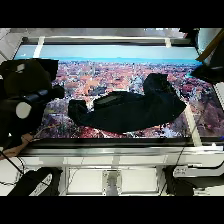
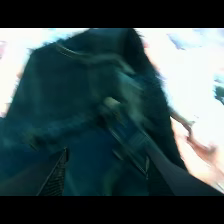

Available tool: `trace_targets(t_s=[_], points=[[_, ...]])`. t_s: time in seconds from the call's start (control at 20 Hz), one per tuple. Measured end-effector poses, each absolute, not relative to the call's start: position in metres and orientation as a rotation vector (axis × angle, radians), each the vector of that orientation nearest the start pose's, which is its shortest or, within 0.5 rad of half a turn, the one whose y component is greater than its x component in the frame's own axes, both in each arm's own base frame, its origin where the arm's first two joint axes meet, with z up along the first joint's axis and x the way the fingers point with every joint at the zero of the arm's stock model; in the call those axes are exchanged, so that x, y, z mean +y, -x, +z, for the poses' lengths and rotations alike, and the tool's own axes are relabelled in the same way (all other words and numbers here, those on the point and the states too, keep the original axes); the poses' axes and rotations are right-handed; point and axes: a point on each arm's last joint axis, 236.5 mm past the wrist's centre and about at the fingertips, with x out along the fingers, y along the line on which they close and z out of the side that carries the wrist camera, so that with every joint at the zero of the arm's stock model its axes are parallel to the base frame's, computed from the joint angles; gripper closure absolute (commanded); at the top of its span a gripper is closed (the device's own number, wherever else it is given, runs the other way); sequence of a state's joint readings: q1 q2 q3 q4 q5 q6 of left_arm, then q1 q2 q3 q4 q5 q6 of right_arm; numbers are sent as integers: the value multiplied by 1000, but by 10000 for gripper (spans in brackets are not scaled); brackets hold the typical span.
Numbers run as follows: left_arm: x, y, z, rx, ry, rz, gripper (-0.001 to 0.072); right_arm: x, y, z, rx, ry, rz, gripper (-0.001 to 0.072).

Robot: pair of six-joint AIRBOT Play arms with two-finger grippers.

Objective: Fold the clothes and pants, and hang the long-sleeved shirts on hangers.

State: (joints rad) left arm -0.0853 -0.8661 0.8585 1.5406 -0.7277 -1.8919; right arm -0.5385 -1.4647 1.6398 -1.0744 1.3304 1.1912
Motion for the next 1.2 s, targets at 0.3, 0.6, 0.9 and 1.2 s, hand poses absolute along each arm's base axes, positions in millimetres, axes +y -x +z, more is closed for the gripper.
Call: trace_targets(t_s=[0.3,0.6,0.9,1.2], points=[[-20,-377,10,1024,438,127,29,-157,-346,77,1161,-455,-6,191],[-54,-407,-61,1143,613,60,32,-126,-296,23,1283,-567,48,192],[-76,-427,-78,1162,650,-38,243,-110,-299,22,1253,-631,96,193],[-82,-433,-76,1155,627,-89,690,-103,-304,26,1228,-661,121,193]])
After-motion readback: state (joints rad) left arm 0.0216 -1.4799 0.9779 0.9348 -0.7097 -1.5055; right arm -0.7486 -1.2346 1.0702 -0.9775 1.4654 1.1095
